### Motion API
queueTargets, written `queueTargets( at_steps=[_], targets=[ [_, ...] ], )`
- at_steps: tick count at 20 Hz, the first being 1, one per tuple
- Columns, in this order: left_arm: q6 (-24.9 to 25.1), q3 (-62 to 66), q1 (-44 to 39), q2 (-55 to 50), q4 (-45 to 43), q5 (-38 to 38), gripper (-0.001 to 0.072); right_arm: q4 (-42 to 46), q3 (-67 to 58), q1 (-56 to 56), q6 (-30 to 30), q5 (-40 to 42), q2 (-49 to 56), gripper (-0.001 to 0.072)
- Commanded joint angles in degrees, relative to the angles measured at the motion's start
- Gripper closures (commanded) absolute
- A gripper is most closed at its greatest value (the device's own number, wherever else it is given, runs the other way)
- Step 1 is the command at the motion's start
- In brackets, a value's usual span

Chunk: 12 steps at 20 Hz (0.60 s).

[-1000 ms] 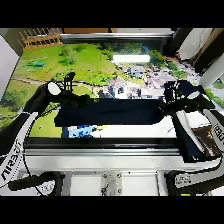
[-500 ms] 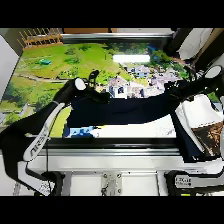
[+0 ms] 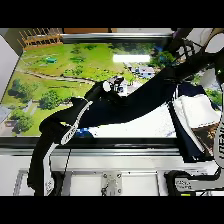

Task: Fold the clothes and pants, and hang the long-sleeved shirts on hangers.

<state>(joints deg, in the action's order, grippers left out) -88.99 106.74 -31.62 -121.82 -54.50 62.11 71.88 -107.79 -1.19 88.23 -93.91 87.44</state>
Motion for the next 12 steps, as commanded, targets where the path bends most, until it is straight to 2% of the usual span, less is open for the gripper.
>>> queueTargets(
  at_steps=[1, 6, 10, 12],
  targets=[
    [-2.4, 3.7, -0.5, -3.3, 0.2, 2.8, 0.0695, 0.6, -3.1, -3.6, 1.2, -0.6, 0.0, 0.0701],
    [-2.5, 5.9, 0.8, -2.2, 0.0, 4.4, 0.0695, 0.5, -3.9, -7.5, 2.6, 1.7, 0.0, 0.0701],
    [-2.5, 14.2, 6.4, -1.8, 0.0, 9.6, 0.0695, 0.5, -3.9, -12.4, 6.1, 4.0, 0.2, 0.0701],
    [-2.5, 12.5, 10.1, 1.2, 0.0, 8.6, 0.0695, 0.4, -3.9, -15.7, 8.2, 5.8, 0.7, 0.0701]
  ],
)
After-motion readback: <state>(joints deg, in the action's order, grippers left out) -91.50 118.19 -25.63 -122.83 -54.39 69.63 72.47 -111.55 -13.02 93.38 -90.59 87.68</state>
